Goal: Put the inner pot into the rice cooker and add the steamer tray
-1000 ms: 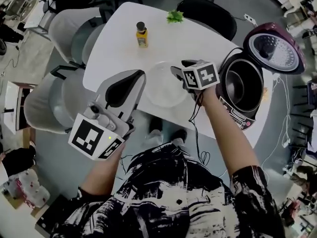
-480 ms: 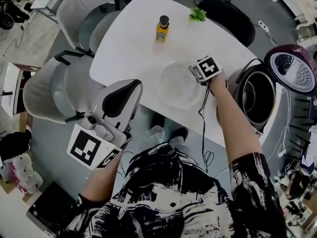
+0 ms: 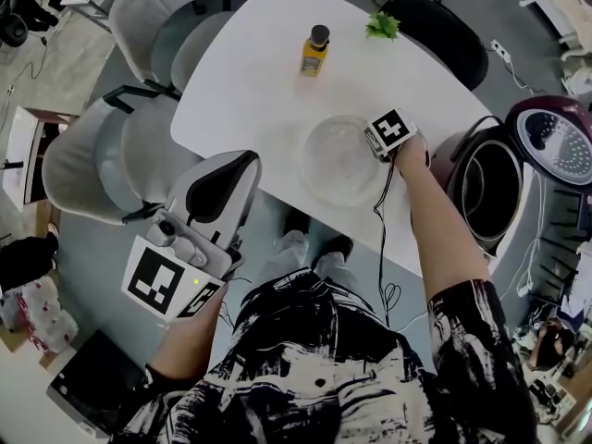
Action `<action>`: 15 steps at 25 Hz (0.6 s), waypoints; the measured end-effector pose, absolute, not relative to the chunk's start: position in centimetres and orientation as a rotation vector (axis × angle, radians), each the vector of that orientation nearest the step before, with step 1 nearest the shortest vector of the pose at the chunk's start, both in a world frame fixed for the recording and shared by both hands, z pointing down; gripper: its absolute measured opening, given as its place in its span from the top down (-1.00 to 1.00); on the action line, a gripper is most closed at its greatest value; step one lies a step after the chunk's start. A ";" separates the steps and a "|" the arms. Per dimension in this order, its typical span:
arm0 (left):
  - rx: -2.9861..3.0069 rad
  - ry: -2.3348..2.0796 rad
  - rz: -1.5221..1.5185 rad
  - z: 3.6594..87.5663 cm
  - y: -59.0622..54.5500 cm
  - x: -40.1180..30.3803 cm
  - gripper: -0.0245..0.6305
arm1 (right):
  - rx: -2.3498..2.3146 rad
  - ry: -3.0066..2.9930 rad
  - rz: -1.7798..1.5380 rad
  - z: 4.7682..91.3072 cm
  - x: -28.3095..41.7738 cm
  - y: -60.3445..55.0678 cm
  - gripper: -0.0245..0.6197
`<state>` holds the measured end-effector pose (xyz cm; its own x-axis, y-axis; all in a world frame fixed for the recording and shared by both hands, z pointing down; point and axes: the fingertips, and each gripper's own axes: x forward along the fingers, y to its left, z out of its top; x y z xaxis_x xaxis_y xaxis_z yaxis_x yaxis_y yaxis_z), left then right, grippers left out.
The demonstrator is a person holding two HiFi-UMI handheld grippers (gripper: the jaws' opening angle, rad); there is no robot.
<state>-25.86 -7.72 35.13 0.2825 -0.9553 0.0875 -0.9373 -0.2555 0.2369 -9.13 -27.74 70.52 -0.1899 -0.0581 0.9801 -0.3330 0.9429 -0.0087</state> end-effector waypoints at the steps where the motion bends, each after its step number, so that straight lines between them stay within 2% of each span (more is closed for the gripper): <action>1: 2.308 -1.746 -0.107 35.2 -7.7 -25.9 0.91 | 0.291 -1.750 0.256 70.7 -9.1 -27.6 0.79; 8: 2.321 -1.736 -0.105 35.1 -7.9 -25.2 0.91 | 0.313 -1.724 0.396 70.9 -8.3 -26.4 0.92; 15: 2.363 -1.705 -0.107 34.3 -8.3 -24.1 0.91 | 0.357 -1.759 0.547 69.2 -8.3 -25.5 0.92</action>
